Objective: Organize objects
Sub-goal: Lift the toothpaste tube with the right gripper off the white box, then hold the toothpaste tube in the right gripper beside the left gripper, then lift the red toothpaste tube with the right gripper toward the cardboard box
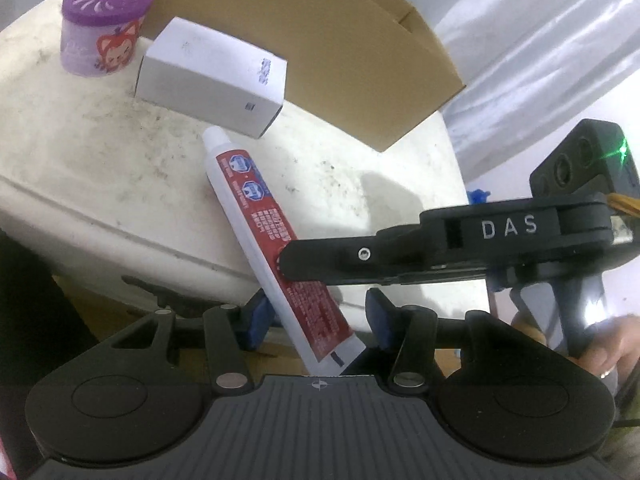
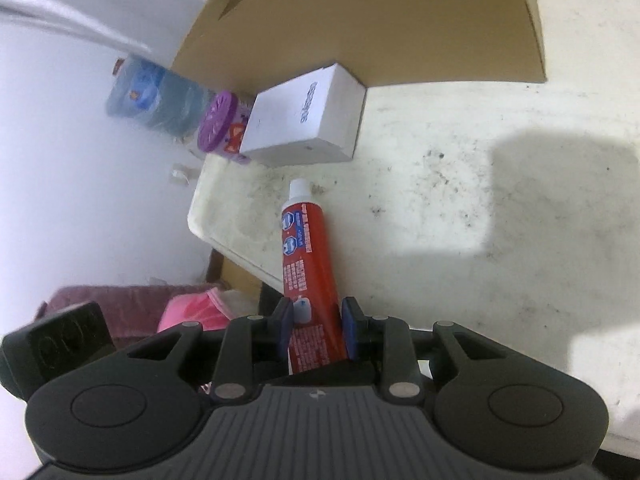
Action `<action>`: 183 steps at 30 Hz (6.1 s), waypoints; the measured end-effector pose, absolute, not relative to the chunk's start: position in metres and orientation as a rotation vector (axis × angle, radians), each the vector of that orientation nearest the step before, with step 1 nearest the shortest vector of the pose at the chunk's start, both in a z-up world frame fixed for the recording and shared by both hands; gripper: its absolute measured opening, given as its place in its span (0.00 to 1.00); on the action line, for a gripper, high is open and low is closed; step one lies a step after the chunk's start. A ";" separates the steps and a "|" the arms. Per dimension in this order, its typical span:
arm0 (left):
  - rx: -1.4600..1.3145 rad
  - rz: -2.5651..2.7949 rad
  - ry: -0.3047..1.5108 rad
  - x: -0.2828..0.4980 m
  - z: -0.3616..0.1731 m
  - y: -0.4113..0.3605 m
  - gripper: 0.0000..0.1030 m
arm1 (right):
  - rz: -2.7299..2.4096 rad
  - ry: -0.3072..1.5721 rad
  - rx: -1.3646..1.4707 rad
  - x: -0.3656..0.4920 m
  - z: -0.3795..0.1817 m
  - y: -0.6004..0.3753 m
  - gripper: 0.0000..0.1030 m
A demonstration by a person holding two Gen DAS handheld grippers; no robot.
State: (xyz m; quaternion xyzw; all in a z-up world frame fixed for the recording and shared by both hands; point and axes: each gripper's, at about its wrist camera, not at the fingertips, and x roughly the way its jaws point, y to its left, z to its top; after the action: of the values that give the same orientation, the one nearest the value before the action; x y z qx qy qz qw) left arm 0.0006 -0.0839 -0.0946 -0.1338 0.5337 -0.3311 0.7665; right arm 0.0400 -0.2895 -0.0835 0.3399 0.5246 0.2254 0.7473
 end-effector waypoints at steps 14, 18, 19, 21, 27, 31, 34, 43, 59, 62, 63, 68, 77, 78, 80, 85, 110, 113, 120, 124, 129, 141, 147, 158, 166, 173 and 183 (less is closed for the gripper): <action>-0.268 -0.711 1.165 0.004 -0.092 -0.090 0.47 | 0.428 1.076 0.470 0.062 -0.061 -0.247 0.31; -0.228 -0.699 1.153 0.002 -0.088 -0.095 0.47 | 0.422 1.080 0.408 0.060 -0.063 -0.240 0.33; -0.217 -0.698 1.146 0.002 -0.086 -0.097 0.47 | 0.421 1.077 0.413 0.059 -0.063 -0.241 0.32; -0.201 -0.696 1.134 0.001 -0.082 -0.099 0.47 | 0.421 1.077 0.449 0.060 -0.066 -0.246 0.31; -0.173 -0.680 1.131 0.008 -0.081 -0.107 0.48 | 0.434 1.090 0.609 0.062 -0.077 -0.268 0.30; -0.146 -0.667 1.130 0.013 -0.082 -0.112 0.48 | 0.444 1.098 0.688 0.064 -0.084 -0.277 0.30; -0.142 -0.659 1.133 0.018 -0.082 -0.113 0.48 | 0.456 1.104 0.772 0.066 -0.091 -0.287 0.31; -0.157 -0.664 1.139 0.022 -0.083 -0.114 0.48 | 0.480 1.108 0.986 0.067 -0.110 -0.310 0.31; -0.160 -0.668 1.107 0.017 -0.083 -0.109 0.48 | 0.484 1.065 1.005 0.069 -0.108 -0.311 0.30; -0.175 -0.673 1.099 0.016 -0.084 -0.106 0.48 | 0.469 1.076 0.989 0.069 -0.109 -0.308 0.31; -0.178 -0.674 1.098 0.016 -0.084 -0.105 0.48 | 0.464 1.083 0.982 0.070 -0.110 -0.307 0.32; -0.188 -0.679 1.094 0.015 -0.084 -0.102 0.48 | 0.471 1.084 0.996 0.070 -0.113 -0.304 0.33; -0.220 -0.686 1.096 0.016 -0.085 -0.095 0.48 | 0.546 1.044 1.062 0.064 -0.113 -0.315 0.32; -0.225 -0.685 1.094 0.016 -0.085 -0.095 0.48 | 0.554 1.041 1.067 0.064 -0.112 -0.316 0.32; -0.232 -0.679 1.086 0.015 -0.086 -0.092 0.45 | 0.564 1.040 1.073 0.065 -0.112 -0.315 0.32; -0.266 -0.641 1.092 0.013 -0.087 -0.078 0.35 | 0.558 1.062 1.060 0.068 -0.114 -0.310 0.32; -0.271 -0.618 1.074 0.006 -0.085 -0.071 0.30 | 0.401 1.072 0.466 0.074 -0.063 -0.235 0.31; -0.286 -0.626 1.076 0.007 -0.087 -0.070 0.30 | 0.387 1.063 0.422 0.072 -0.061 -0.231 0.30; -0.285 -0.638 1.078 0.007 -0.087 -0.073 0.32 | 0.375 1.032 0.365 0.067 -0.058 -0.227 0.29; -0.297 -0.648 1.086 0.008 -0.087 -0.074 0.39 | 0.386 1.038 0.439 0.067 -0.062 -0.238 0.29; -0.312 -0.646 1.087 0.010 -0.086 -0.073 0.49 | 0.413 1.072 0.621 0.071 -0.074 -0.263 0.27; -0.320 -0.632 1.129 0.026 -0.083 -0.084 0.58 | 0.467 1.119 0.918 0.077 -0.104 -0.296 0.26; -0.314 -0.615 1.129 0.026 -0.084 -0.086 0.58 | 0.491 1.135 1.056 0.078 -0.118 -0.307 0.26; -0.338 -0.612 1.129 0.024 -0.085 -0.082 0.61 | 0.496 1.143 1.075 0.076 -0.120 -0.307 0.26; -0.350 -0.611 1.113 0.022 -0.085 -0.079 0.64 | 0.485 1.140 0.990 0.076 -0.106 -0.291 0.27; -0.367 -0.616 1.108 0.021 -0.084 -0.075 0.63 | 0.501 1.128 1.192 0.067 -0.128 -0.306 0.24; -0.401 -0.640 1.115 0.023 -0.084 -0.073 0.63 | 0.534 1.112 1.252 0.064 -0.129 -0.313 0.24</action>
State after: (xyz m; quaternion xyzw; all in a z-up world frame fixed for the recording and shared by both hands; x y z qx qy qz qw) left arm 0.0231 -0.0734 -0.0836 -0.1857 0.5163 -0.2963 0.7817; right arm 0.0637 -0.3125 -0.1291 0.5484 0.4871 0.2338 0.6382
